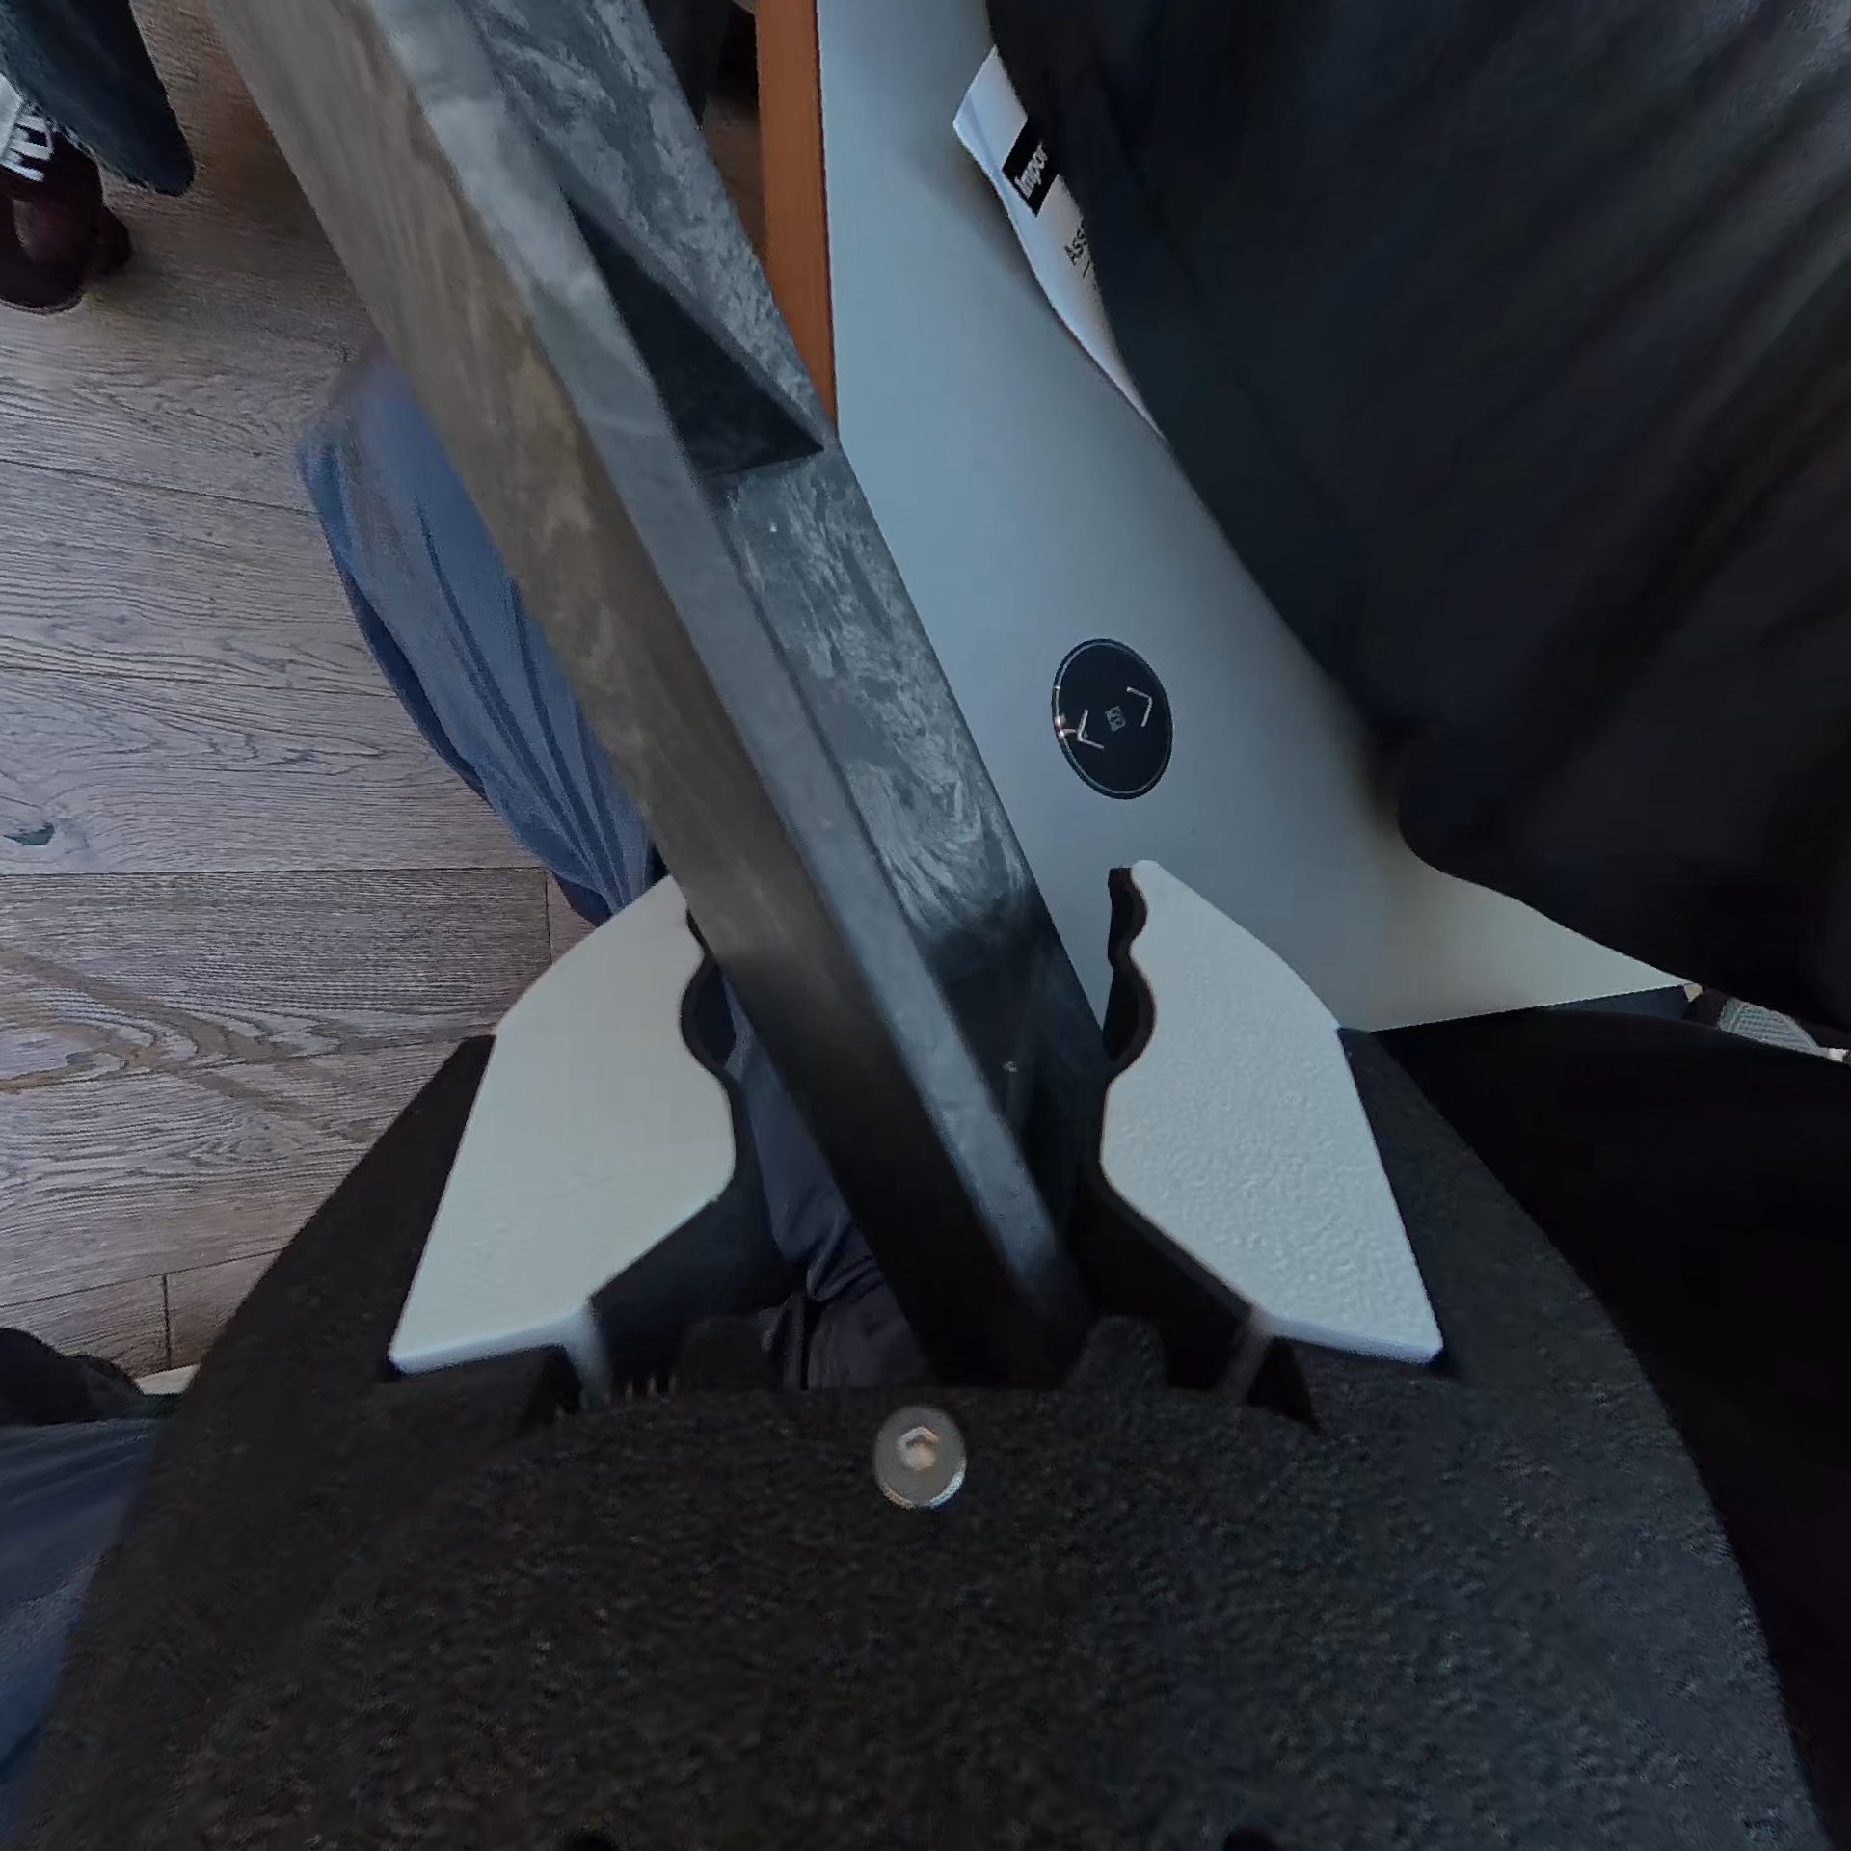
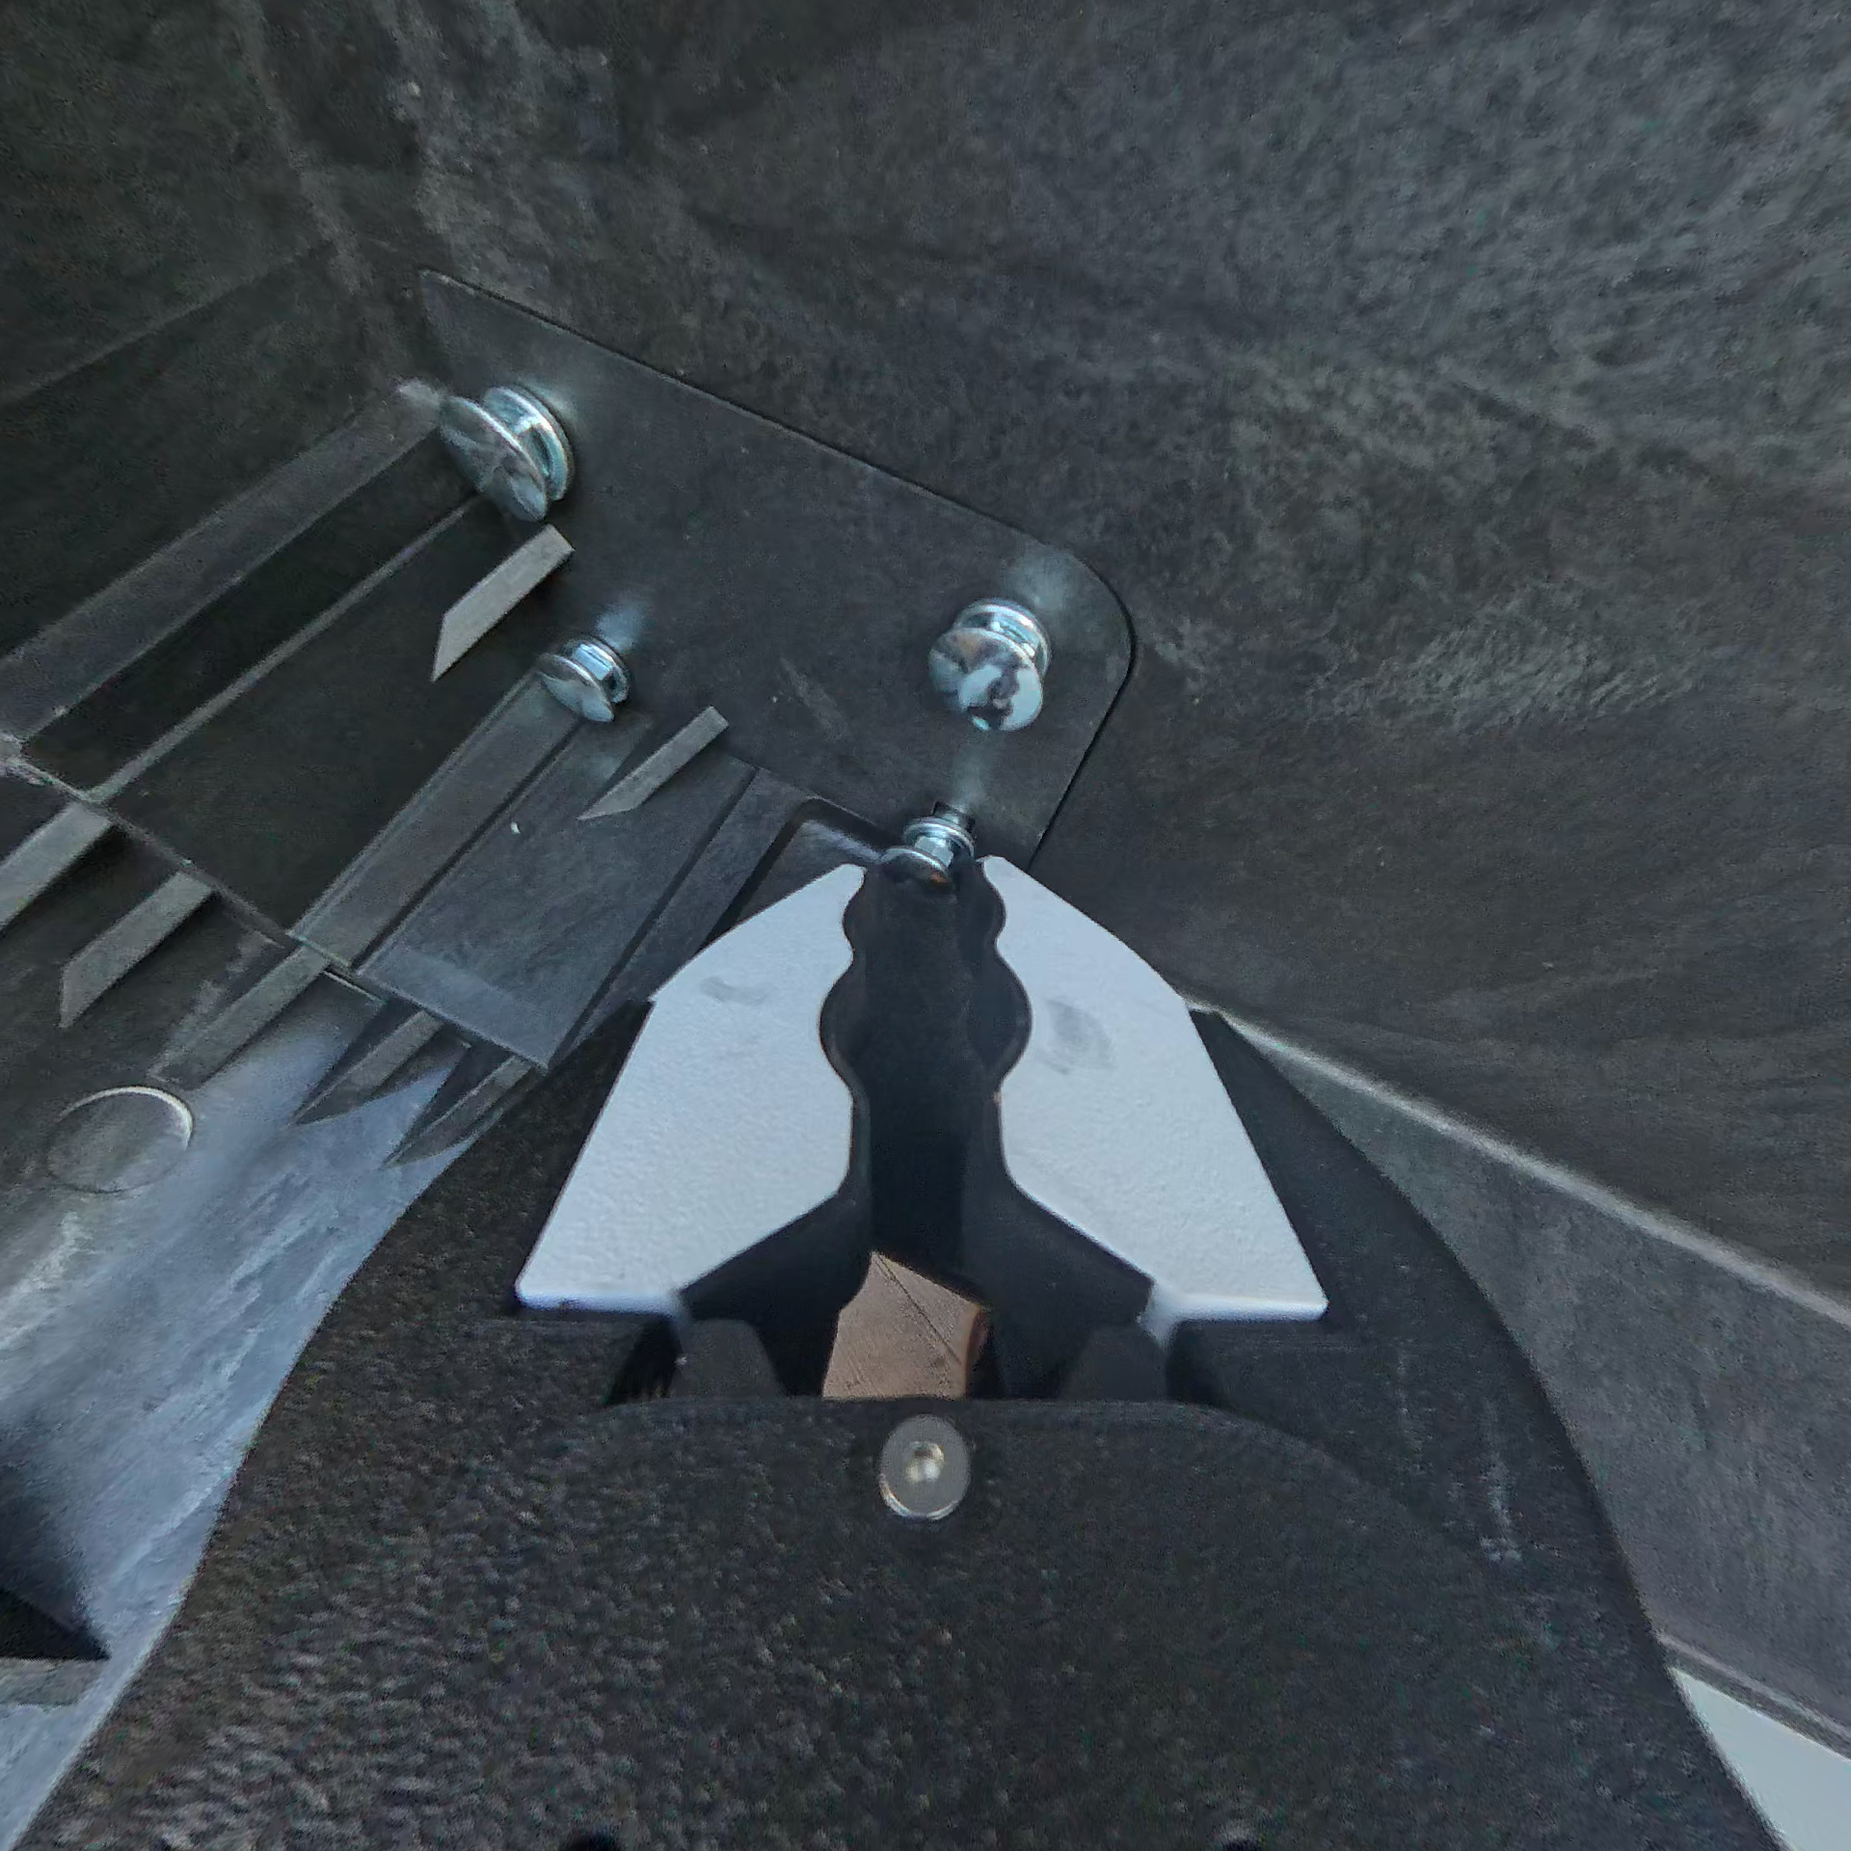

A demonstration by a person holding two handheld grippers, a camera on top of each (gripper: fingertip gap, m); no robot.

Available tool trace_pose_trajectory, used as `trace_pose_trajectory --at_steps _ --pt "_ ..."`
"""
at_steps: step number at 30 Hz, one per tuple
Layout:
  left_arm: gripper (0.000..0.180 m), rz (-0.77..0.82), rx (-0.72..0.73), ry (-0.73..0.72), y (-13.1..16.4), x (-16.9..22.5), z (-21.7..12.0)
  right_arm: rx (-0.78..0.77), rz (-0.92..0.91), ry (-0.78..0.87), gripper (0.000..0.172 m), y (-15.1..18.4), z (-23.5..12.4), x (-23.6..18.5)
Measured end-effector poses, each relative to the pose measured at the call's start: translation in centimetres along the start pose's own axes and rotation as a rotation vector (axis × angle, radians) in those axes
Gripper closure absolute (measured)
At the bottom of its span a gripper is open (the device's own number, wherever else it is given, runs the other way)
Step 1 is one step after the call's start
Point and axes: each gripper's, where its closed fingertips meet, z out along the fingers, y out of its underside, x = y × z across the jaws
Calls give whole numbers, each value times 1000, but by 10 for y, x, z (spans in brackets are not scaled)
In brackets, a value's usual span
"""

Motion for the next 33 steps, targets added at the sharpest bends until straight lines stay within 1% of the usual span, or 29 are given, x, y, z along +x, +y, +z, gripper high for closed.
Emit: trace_pose_trajectory --at_steps 5,9,23,25,33 --pt "109 24 -30 -21 1 -4 3 11 43 -37 158 -2 2 2" --pt "109 25 -46 -10 0 -6 5 -4 65 -77 159 -1 3 2" --pt "107 28 -21 9 -4 -8 5 -22 51 -80 163 2 2 2" --pt "107 30 -20 10 -5 -8 5 -35 75 -65 172 3 1 6" --pt "106 32 -18 13 -6 -9 6 -38 72 -81 172 4 0 5"
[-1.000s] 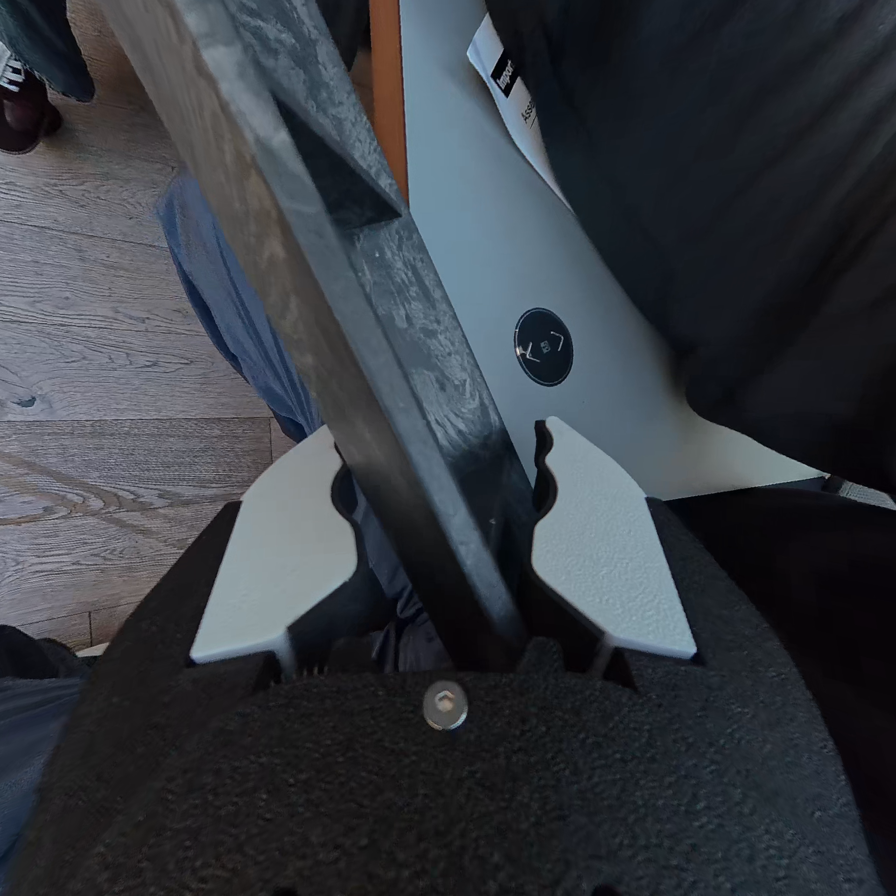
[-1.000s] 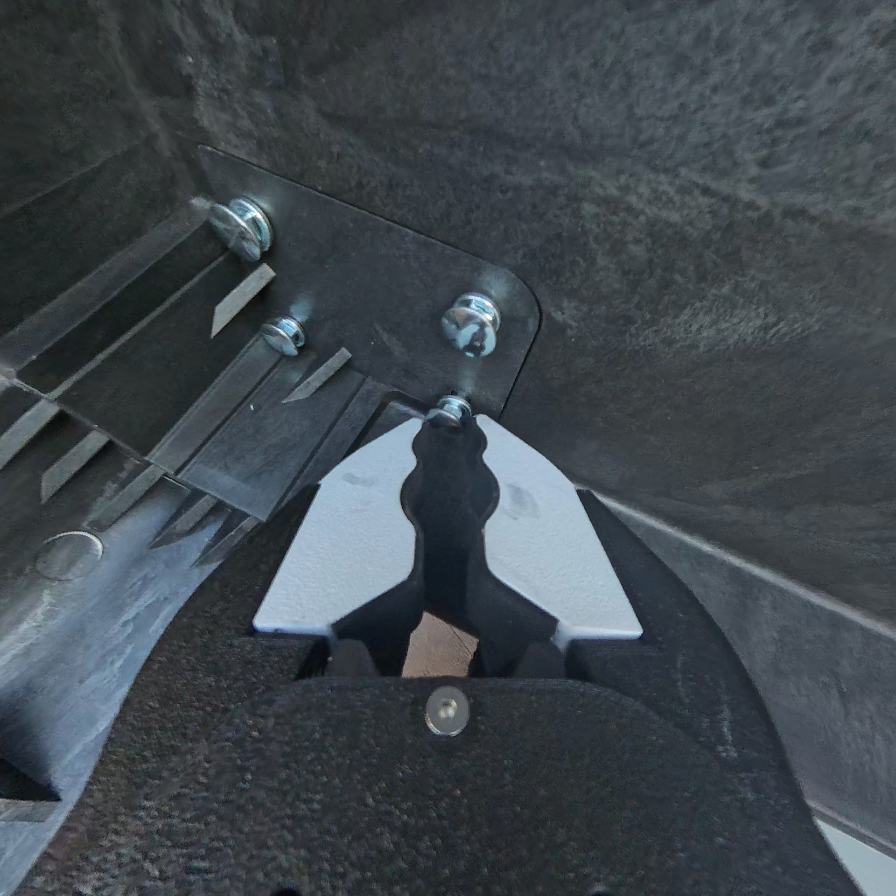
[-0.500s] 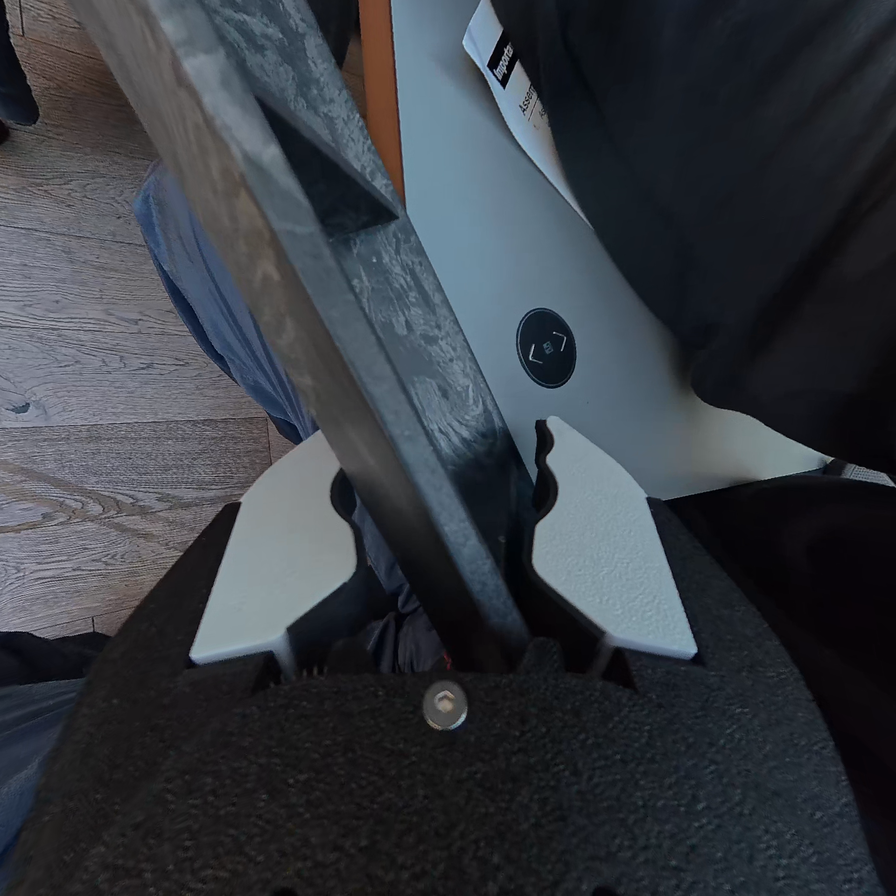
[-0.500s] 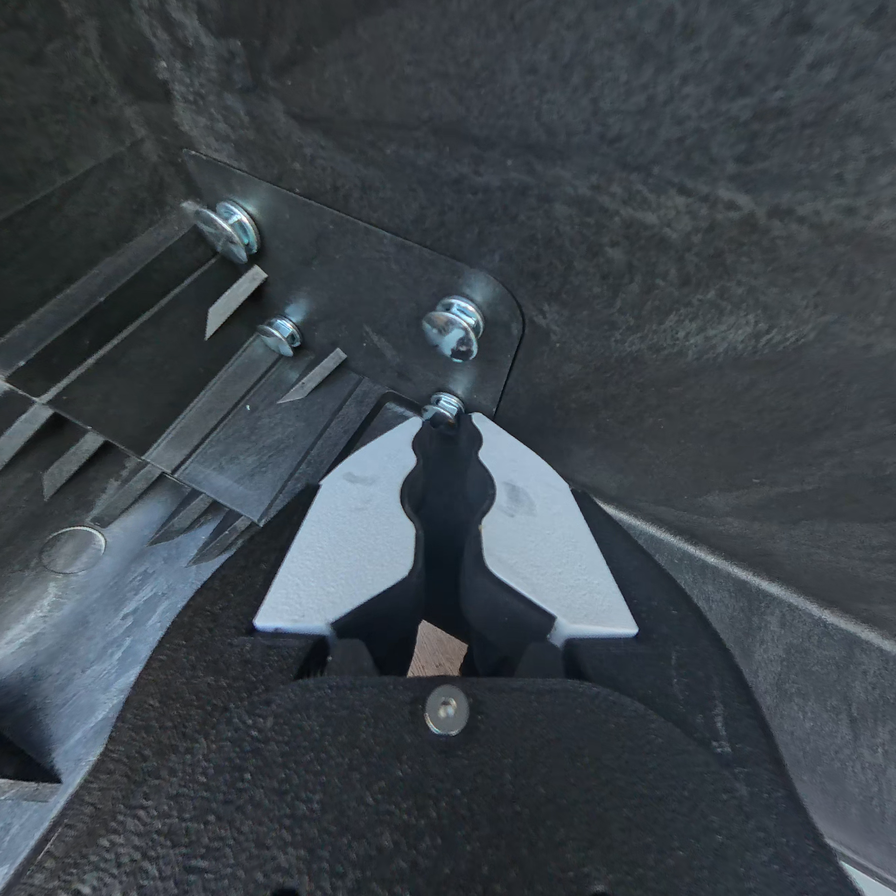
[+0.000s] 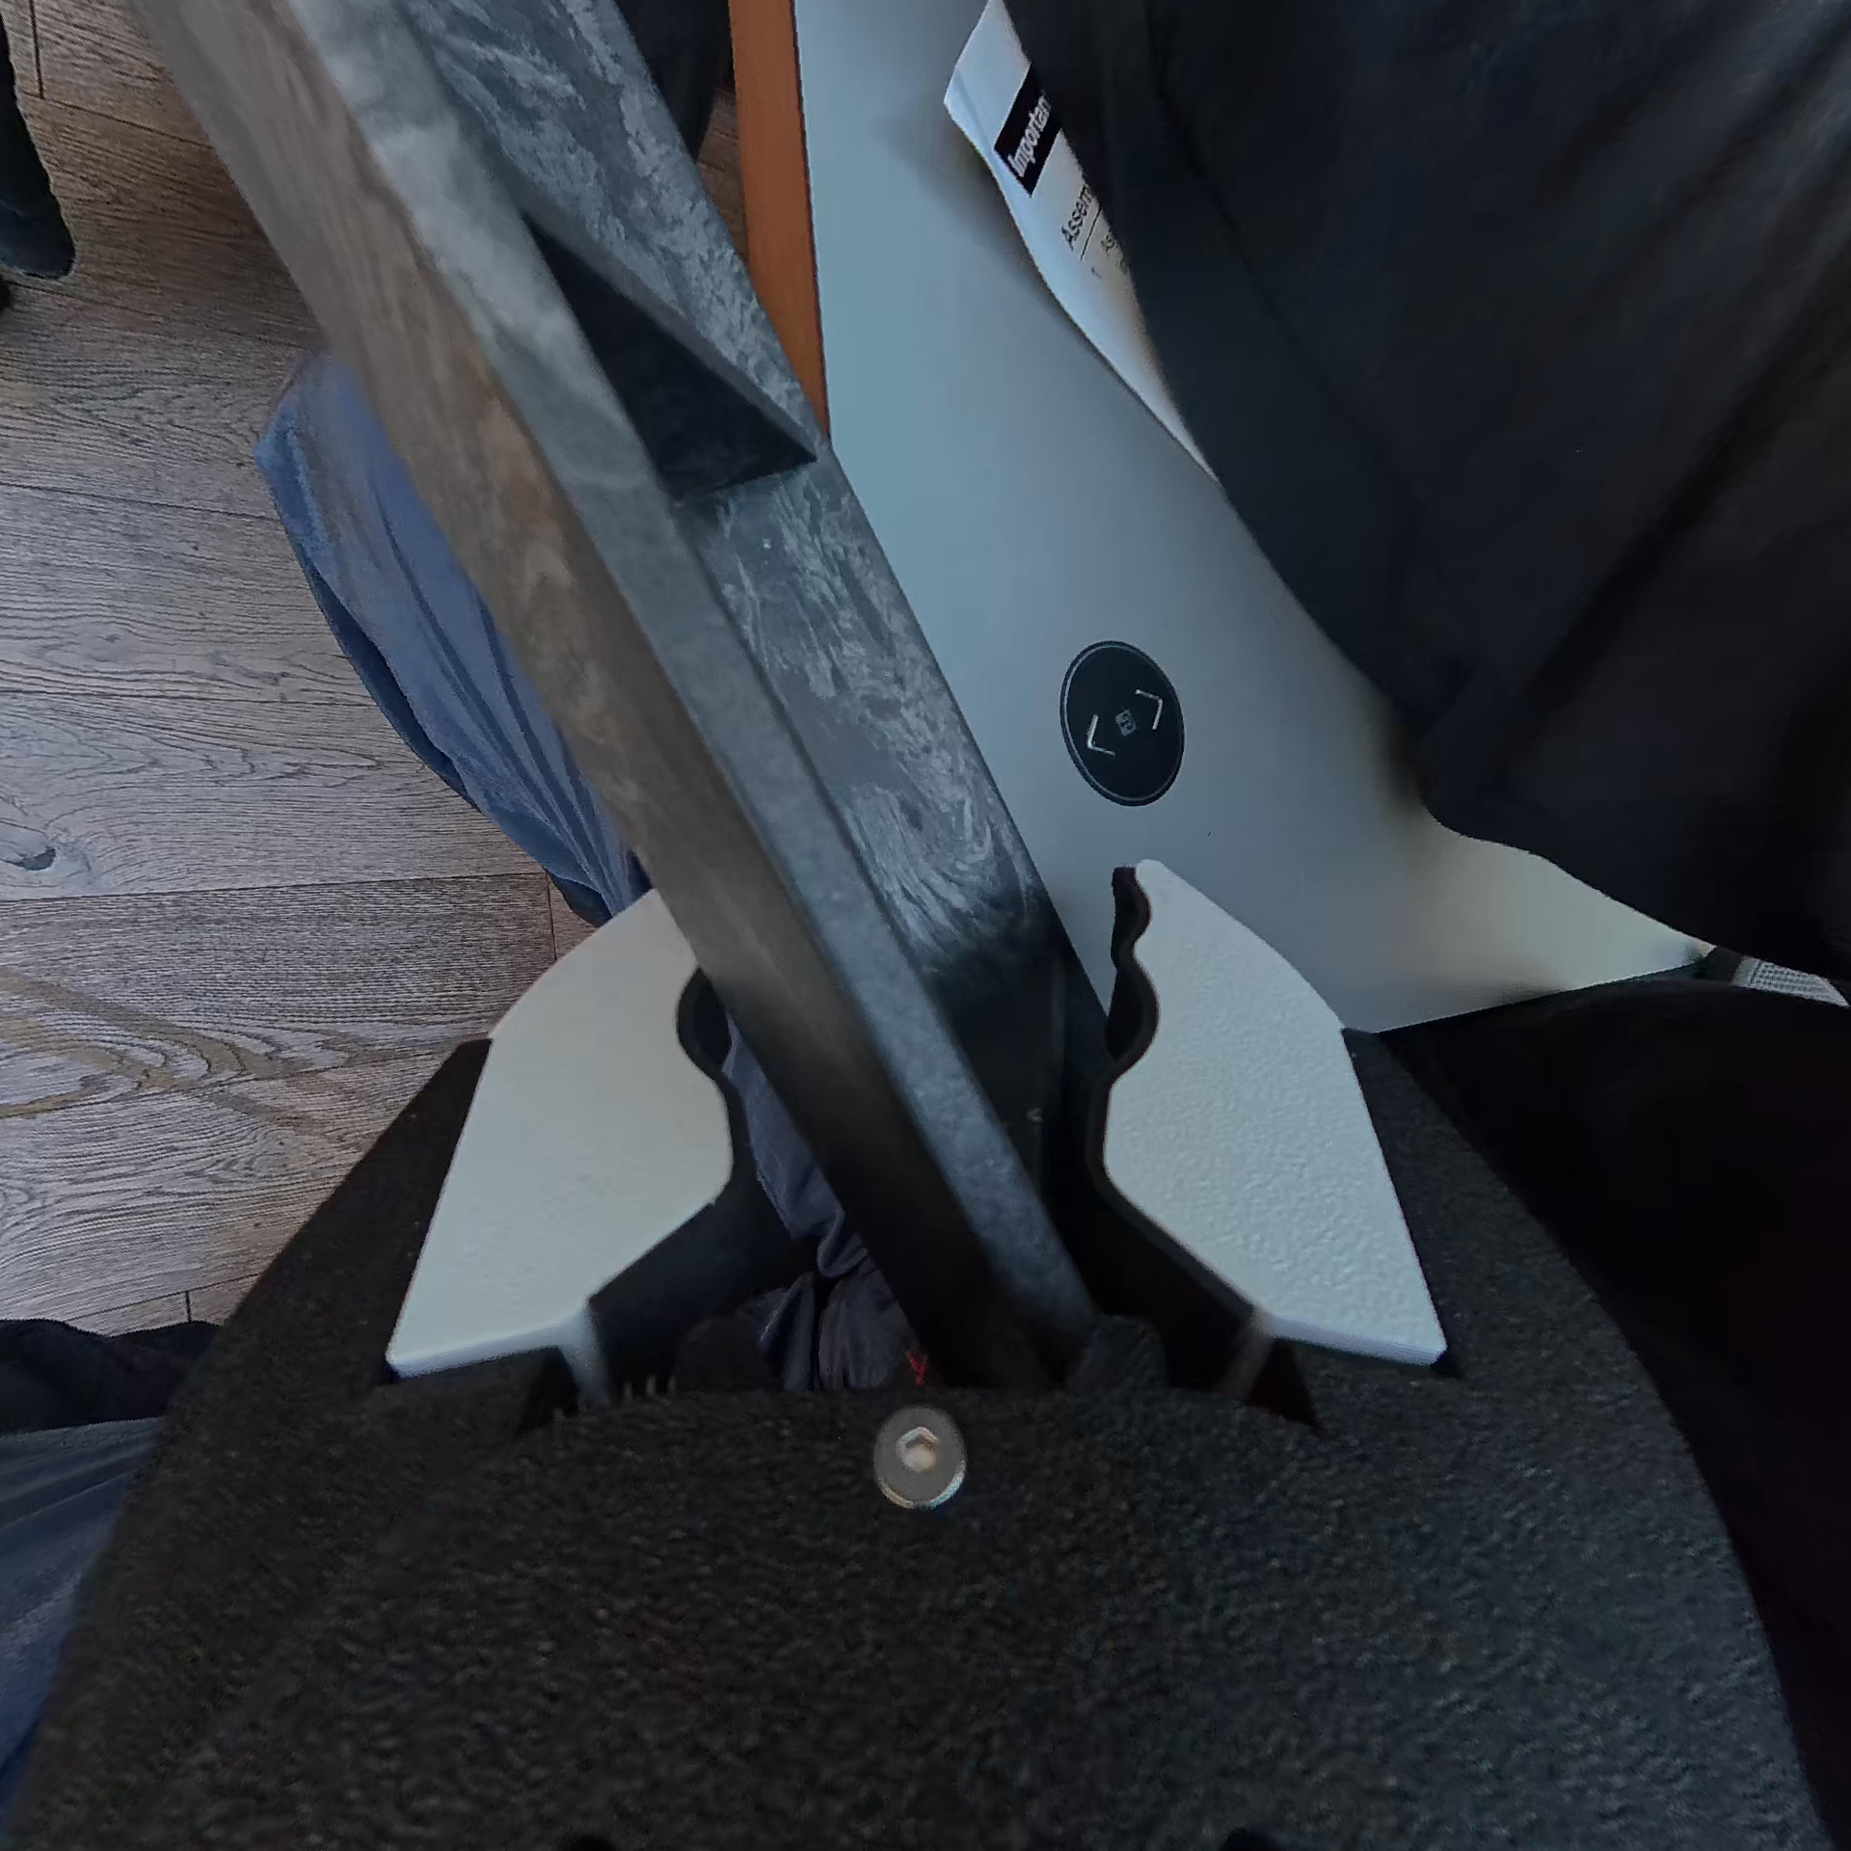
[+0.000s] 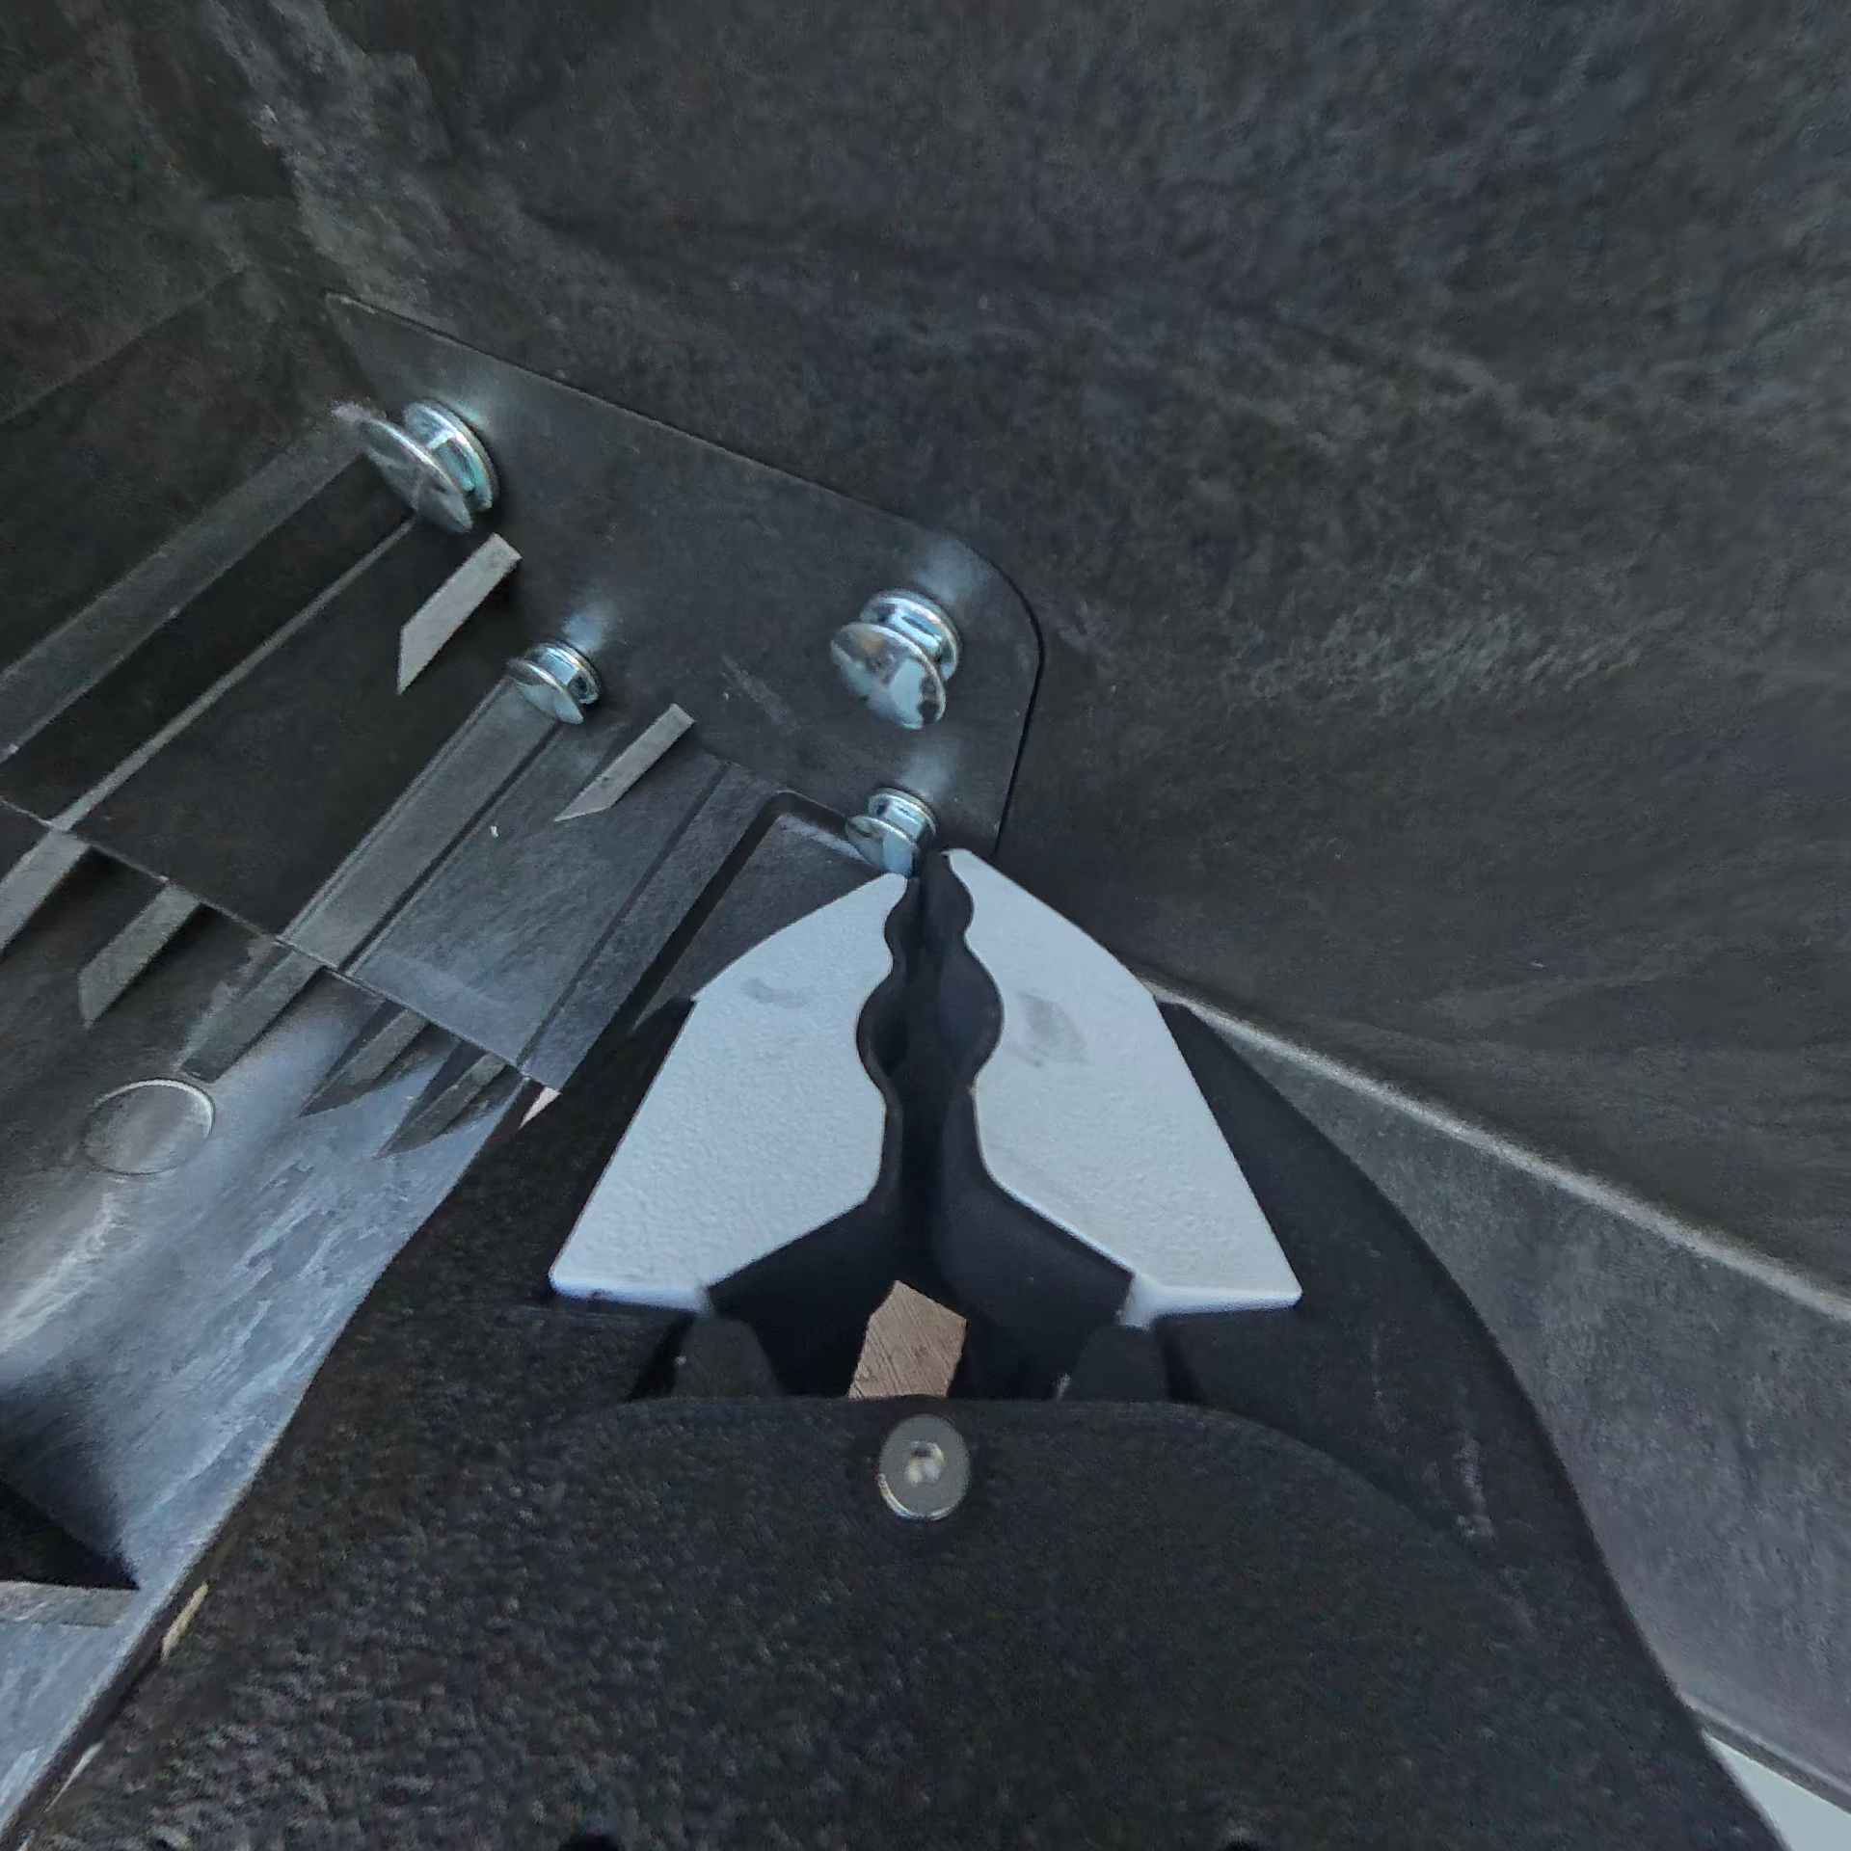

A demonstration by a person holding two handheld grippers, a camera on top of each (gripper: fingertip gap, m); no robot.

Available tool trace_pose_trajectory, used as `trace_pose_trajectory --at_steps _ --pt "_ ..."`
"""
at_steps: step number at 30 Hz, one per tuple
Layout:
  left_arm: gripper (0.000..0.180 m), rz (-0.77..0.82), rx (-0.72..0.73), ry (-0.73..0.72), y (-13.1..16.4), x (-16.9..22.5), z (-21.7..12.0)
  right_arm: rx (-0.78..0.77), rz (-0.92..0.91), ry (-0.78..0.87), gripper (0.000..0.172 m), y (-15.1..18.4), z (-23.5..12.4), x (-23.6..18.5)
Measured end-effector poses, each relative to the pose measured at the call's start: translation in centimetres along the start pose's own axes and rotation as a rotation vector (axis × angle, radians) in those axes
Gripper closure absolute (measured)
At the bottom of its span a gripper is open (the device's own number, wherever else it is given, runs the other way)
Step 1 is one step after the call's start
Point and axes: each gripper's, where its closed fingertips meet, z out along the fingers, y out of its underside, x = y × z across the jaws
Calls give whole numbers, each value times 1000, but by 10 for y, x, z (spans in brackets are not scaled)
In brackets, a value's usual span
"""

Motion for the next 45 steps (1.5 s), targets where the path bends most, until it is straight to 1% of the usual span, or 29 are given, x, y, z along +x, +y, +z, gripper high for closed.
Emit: trace_pose_trajectory --at_steps 8,19,26,29,33,45 --pt "105 2 0 -1 0 0 0 -25 -29 35 172 1 0 -1" --pt "105 5 1 -2 0 0 0 -17 0 17 172 3 -2 -2" --pt "105 10 -2 -3 0 0 0 -21 -29 0 172 7 -9 -16" --pt "104 9 0 -1 0 0 0 -4 -28 1 172 3 -6 -16" --pt "104 8 2 0 0 1 0 -20 -39 -3 172 2 1 -16" --pt "104 11 2 0 0 1 0 -8 -22 8 172 3 -1 -14"
